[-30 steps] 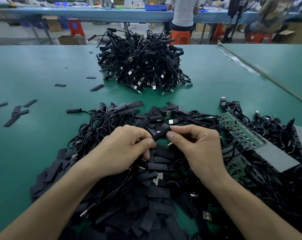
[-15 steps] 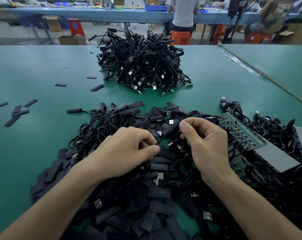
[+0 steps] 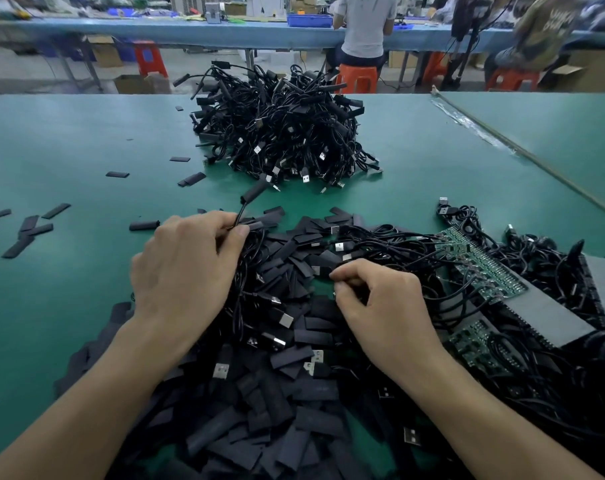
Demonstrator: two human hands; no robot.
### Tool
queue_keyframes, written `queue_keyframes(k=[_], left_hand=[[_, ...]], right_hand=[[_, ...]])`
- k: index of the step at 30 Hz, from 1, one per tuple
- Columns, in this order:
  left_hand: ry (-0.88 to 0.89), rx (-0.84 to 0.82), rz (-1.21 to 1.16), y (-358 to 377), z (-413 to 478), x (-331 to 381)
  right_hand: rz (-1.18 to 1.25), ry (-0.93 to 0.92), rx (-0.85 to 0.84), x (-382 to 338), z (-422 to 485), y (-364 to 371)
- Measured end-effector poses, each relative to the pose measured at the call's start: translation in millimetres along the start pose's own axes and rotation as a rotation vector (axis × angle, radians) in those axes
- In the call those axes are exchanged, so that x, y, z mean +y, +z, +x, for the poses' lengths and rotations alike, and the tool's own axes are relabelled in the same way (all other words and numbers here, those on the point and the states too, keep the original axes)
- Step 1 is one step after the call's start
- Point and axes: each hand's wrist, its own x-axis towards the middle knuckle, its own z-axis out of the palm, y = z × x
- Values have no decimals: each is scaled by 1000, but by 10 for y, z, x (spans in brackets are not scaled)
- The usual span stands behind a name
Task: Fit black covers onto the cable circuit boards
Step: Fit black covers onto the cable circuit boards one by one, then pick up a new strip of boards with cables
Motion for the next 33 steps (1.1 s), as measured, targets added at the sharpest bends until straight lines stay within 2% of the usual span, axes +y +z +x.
queue_keyframes(k=[3, 5, 7, 11, 13, 16, 24, 28, 30, 33], left_hand=[[21, -88, 97, 67, -13, -48], [34, -107, 86, 98, -23, -55], [50, -99, 83, 113, -27, -58], [68, -120, 97, 126, -48, -66], [77, -128, 104, 126, -55, -63], [94, -131, 110, 128, -50, -62], [136, -118, 100, 109, -64, -19], [207, -127, -55, 58, -86, 90], [210, -217, -211, 25, -92, 156], [191, -377, -439, -1, -106, 215]], right_hand=[[-192, -83, -9, -16, 1, -22], [-328, -146, 65, -43, 6, -62], [-486, -124, 123, -41, 33, -103], [-641, 174, -103, -8, 84, -136], [-681, 221, -188, 2, 89, -123], [-700, 199, -202, -45, 77, -121], [-435, -130, 23, -8, 15, -101], [-297, -428, 197, 13, 12, -78], [-175, -557, 156, -7, 0, -70], [-16, -636, -98, -26, -54, -73]])
